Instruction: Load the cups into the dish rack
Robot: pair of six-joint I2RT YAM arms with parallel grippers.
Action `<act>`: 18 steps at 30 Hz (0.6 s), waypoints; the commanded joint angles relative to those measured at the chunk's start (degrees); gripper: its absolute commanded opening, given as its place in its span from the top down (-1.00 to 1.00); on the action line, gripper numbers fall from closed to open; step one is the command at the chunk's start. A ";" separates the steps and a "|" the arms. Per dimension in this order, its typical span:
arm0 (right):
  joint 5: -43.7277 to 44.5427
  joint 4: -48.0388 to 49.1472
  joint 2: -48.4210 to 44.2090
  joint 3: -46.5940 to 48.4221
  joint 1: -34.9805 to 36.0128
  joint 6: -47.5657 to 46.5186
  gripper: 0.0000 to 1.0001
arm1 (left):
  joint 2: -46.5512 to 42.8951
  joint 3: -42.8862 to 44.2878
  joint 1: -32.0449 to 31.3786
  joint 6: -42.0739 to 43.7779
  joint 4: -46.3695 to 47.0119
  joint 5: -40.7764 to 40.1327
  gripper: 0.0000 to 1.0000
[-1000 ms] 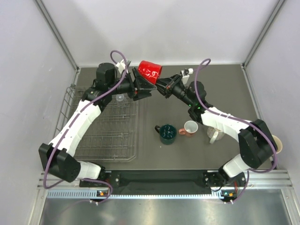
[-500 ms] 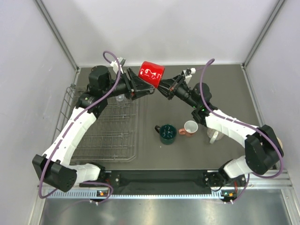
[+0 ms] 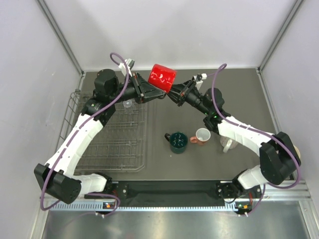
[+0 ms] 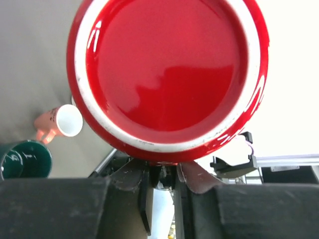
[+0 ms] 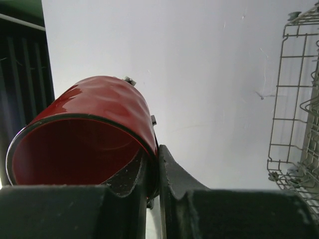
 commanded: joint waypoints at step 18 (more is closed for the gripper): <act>-7.30 -36.80 -9.89 2.11 -5.47 -28.34 -0.43 | 2.54 13.66 1.56 14.94 -22.50 -15.99 1.00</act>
